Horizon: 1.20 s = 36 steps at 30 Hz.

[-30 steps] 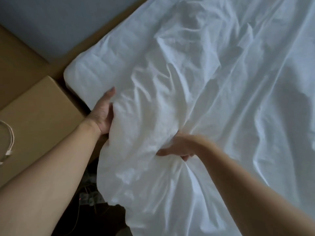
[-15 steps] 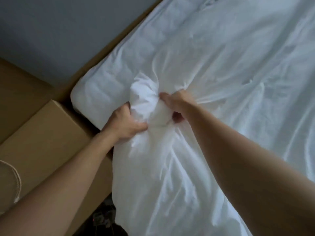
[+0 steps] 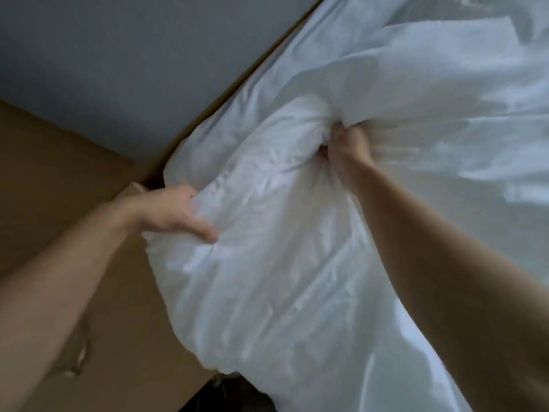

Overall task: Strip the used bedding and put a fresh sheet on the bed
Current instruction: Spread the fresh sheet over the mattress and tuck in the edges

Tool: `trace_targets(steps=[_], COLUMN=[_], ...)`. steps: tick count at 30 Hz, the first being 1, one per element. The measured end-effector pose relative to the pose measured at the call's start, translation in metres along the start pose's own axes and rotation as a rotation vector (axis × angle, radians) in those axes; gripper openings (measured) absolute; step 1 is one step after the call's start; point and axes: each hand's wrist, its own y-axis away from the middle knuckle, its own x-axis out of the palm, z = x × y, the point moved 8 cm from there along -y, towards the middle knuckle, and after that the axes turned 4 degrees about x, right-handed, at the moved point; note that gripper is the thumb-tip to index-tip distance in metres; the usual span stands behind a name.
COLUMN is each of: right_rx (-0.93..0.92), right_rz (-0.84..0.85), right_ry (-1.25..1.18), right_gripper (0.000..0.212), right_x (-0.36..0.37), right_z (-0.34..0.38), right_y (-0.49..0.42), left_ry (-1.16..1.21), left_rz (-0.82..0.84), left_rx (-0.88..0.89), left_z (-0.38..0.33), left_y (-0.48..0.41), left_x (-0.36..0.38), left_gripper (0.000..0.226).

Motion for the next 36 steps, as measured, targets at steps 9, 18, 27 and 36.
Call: trace_targets(steps=[9,18,27,36], right_rx=[-1.144,-1.052,-0.738,0.013], right_rz=[0.323,0.139,-0.068,-0.196], right_ry=[1.010,0.877,0.871,0.940], right_gripper=[0.082,0.052,0.085,0.095], right_x=[0.148,0.169,0.109,-0.098], right_z=[0.067,0.077,0.013,-0.243], right_y=[0.129,0.109,0.130,0.184], left_ry=[-0.314,-0.092,-0.473,-1.050], left_rz=[0.089,-0.253,-0.202,-0.289], left_rx=[-0.083,-0.063,-0.411,0.471], left_z=[0.086,0.118,0.145,-0.100], left_y=[0.003,0.015,0.014,-0.053], left_x=[0.016,-0.005,0.014,0.242], left_gripper=[0.078,0.050,0.060,0.092])
